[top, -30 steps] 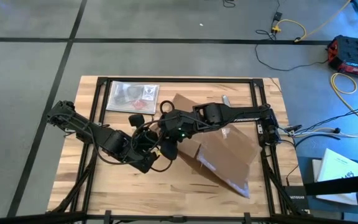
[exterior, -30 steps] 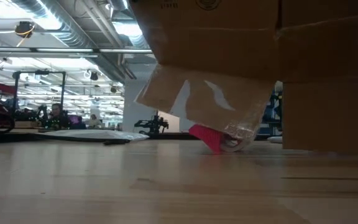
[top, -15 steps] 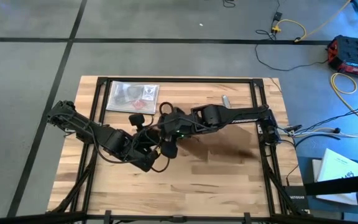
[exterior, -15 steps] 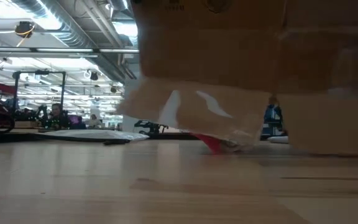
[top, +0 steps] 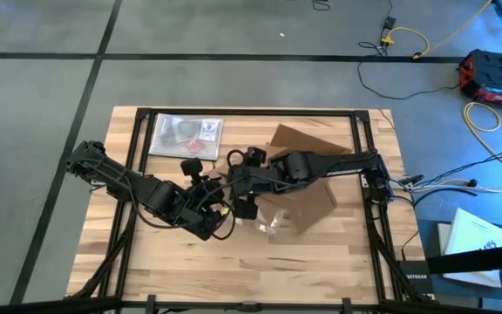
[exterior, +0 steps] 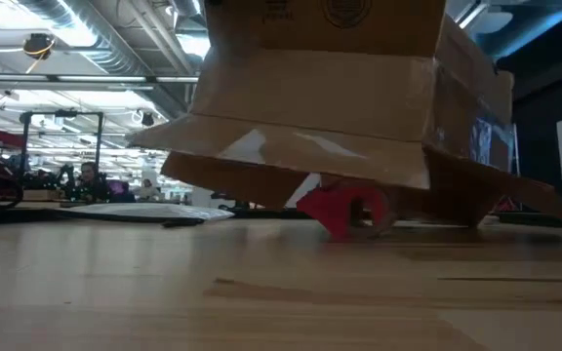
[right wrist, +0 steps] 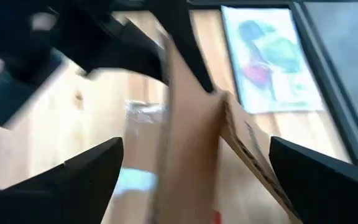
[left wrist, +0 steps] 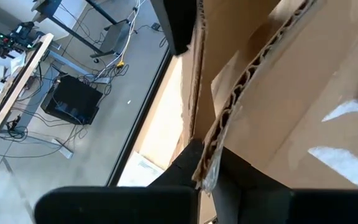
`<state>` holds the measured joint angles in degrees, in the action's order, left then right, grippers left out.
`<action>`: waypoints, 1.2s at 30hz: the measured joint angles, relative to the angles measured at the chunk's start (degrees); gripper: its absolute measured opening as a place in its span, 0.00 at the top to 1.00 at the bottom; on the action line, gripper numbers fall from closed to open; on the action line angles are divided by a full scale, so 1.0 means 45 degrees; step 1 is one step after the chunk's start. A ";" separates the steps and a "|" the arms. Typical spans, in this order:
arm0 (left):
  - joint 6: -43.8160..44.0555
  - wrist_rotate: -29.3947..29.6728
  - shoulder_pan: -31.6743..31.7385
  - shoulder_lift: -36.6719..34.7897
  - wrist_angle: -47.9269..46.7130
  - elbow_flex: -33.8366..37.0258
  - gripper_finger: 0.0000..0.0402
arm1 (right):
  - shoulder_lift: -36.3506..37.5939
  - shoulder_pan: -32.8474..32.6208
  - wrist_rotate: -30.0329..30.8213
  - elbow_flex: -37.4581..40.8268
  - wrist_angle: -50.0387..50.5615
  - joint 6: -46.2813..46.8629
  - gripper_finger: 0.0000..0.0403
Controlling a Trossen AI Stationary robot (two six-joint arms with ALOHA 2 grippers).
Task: Unpack boxes
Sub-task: Break down the box until it is fully flat
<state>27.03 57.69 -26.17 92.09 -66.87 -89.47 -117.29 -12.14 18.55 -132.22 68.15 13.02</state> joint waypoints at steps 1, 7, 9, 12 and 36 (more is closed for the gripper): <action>0.0003 -0.0001 -0.0005 0.0000 0.0002 0.0000 0.99 | 0.0004 0.0003 0.0096 0.0000 0.0076 -0.0003 0.05; -0.0010 -0.0026 0.0005 0.0000 0.0020 0.0000 0.99 | 0.0008 -0.0211 0.0557 0.0000 0.0601 -0.0321 0.10; -0.0038 -0.0025 0.0000 0.0000 0.0034 0.0000 0.99 | 0.0006 -0.0339 0.0800 0.0000 0.0884 -0.0361 0.11; -0.0039 -0.0034 0.0002 0.0000 0.0019 0.0000 0.99 | 0.0109 -0.0605 0.1394 0.0000 0.1504 -0.0389 0.10; -0.0050 -0.0044 -0.0092 0.0000 0.0024 0.0000 0.99 | 0.0323 -0.1133 0.4717 -0.0005 0.4828 0.1120 0.01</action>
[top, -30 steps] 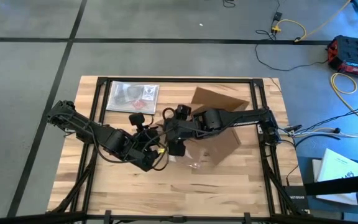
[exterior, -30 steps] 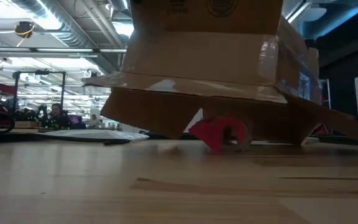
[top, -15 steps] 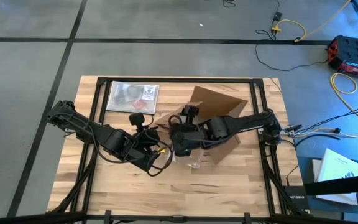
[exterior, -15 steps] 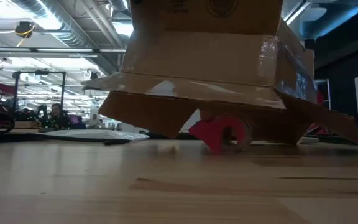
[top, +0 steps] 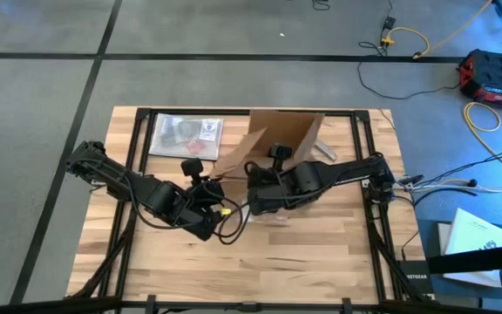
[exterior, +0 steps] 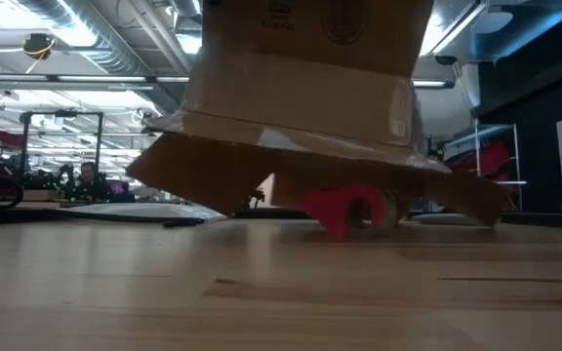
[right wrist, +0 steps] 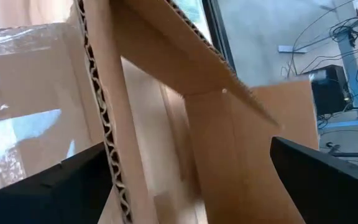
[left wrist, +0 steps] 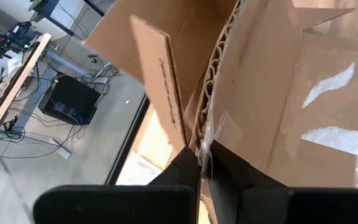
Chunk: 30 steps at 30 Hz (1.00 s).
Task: Unpack boxes
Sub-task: Break down the box until it is fully flat
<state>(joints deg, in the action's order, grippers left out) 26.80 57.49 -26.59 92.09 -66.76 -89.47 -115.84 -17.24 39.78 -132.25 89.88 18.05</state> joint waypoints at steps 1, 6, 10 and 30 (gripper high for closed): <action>-0.0045 0.0000 0.0000 0.0000 0.0005 0.0000 0.99 | 0.0029 0.0001 -0.0079 0.0000 0.0041 0.0119 0.01; -0.0256 -0.0011 0.0015 0.0000 -0.0003 0.0000 0.99 | 0.0060 -0.0004 -0.0444 0.0008 0.0032 0.0140 0.01; -0.0238 -0.0024 0.0015 0.0000 -0.0004 0.0000 0.99 | 0.0038 0.0001 -0.0325 0.0499 0.0019 -0.0010 0.03; -0.1639 0.0010 -0.0324 -0.0162 -0.0001 -0.0189 0.99 | -0.0008 -0.0018 -0.1471 0.1661 -0.0051 0.0254 0.99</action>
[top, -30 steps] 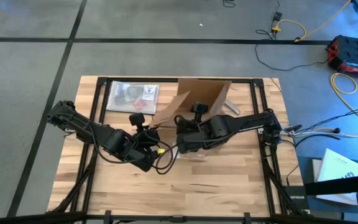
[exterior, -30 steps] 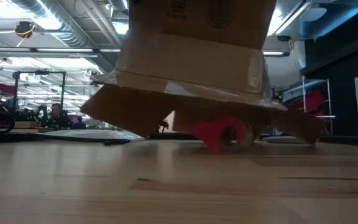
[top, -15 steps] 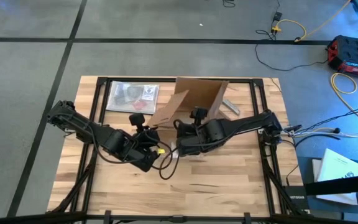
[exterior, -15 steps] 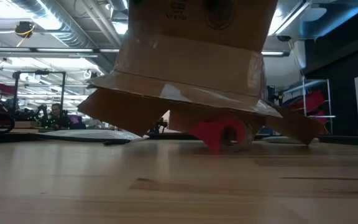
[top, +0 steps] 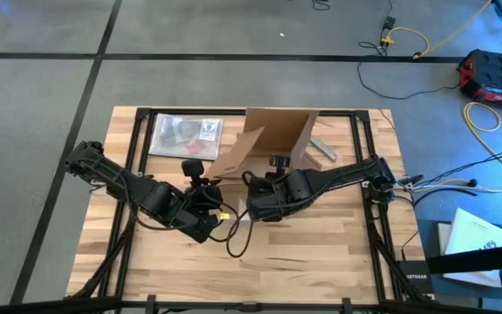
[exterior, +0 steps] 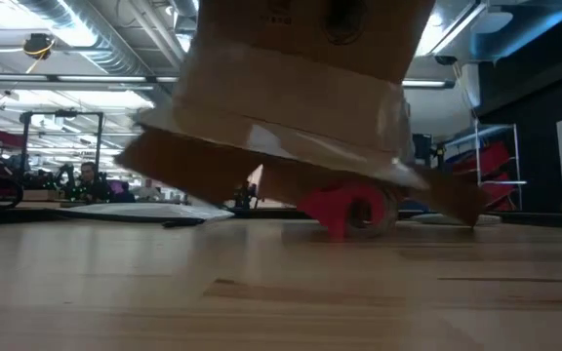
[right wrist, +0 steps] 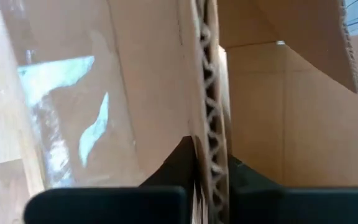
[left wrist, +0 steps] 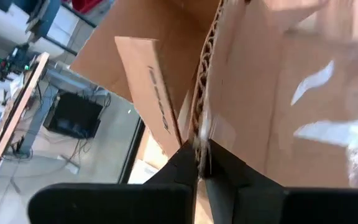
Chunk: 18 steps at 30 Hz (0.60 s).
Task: Unpack boxes
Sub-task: Break down the box until it is fully flat
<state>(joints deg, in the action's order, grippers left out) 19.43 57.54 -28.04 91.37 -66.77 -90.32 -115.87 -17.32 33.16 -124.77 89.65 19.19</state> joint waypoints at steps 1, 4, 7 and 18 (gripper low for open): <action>-0.0092 -0.0001 0.0025 -0.0103 0.0027 -0.0112 0.99 | 0.0000 -0.0003 -0.0024 -0.0005 -0.0030 0.0006 0.99; -0.0104 -0.0009 0.0135 -0.0433 0.0089 -0.0328 0.99 | 0.0000 -0.0005 0.0046 -0.0019 -0.0107 0.0027 0.99; 0.0209 -0.0180 0.0170 -0.0633 0.0087 -0.0360 0.98 | 0.0000 0.0000 0.0056 -0.0019 -0.0087 0.0031 1.00; 0.1297 -0.1690 -0.0162 -0.1764 -0.0143 -0.0399 0.68 | -0.0005 0.0008 0.0062 0.0019 0.0146 0.0011 1.00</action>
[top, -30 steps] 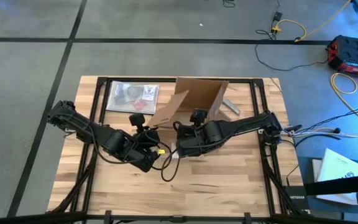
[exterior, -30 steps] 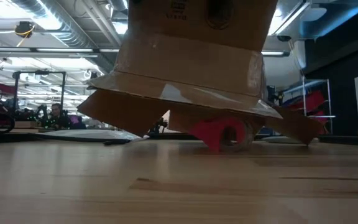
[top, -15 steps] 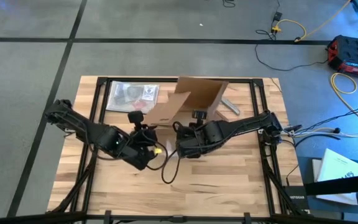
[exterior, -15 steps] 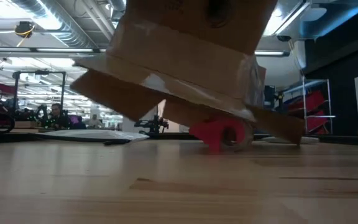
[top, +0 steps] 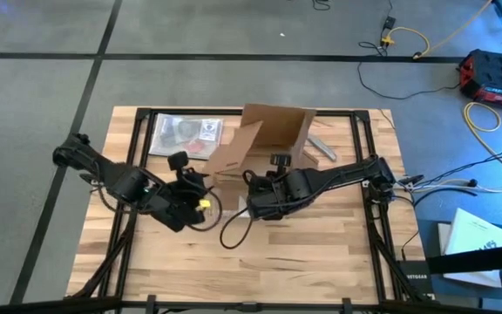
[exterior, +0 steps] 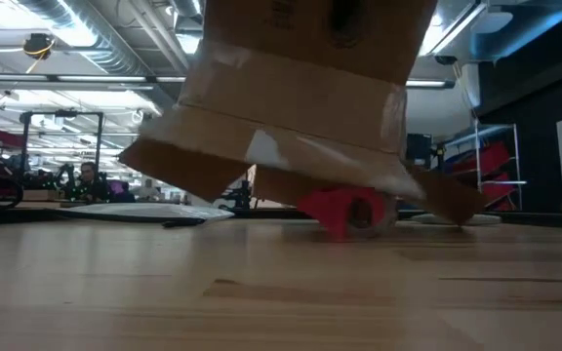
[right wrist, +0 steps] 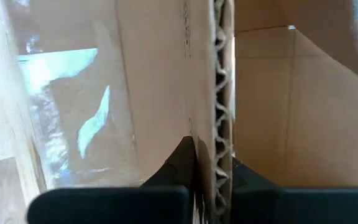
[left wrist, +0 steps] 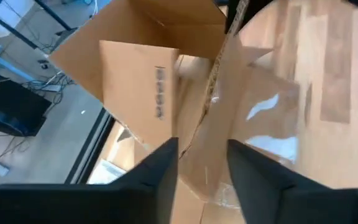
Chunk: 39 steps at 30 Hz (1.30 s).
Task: Unpack boxes
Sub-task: Break down the box until it is fully flat
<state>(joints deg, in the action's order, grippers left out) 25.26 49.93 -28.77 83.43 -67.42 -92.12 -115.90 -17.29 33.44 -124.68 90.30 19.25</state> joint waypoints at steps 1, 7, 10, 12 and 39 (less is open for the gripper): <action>0.0080 0.0032 0.0038 -0.0164 -0.0104 0.0000 0.64 | 0.0000 -0.0019 -0.0004 0.0000 0.0005 0.0000 1.00; 0.1076 0.0849 0.1048 -0.0871 -0.1075 0.0010 0.53 | 0.0000 -0.0443 -0.0046 -0.0005 -0.0020 -0.0399 1.00; 0.1155 0.1206 0.1907 -0.1117 -0.1243 0.0006 0.54 | 0.0000 -0.0791 -0.0158 -0.0005 -0.0036 -0.0555 1.00; 0.0907 0.1315 0.2517 -0.1176 -0.1268 0.0005 0.55 | 0.0000 -0.1032 -0.0231 -0.0005 -0.0047 -0.0661 1.00; -0.1349 -0.7459 0.8177 -0.1515 0.5697 0.6593 0.96 | 0.0000 -0.3736 0.0682 -0.0019 -0.0080 0.0705 1.00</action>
<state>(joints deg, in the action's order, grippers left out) 19.19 16.37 8.02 76.61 -41.78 -62.45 -115.90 -34.10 36.50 -124.77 89.94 22.42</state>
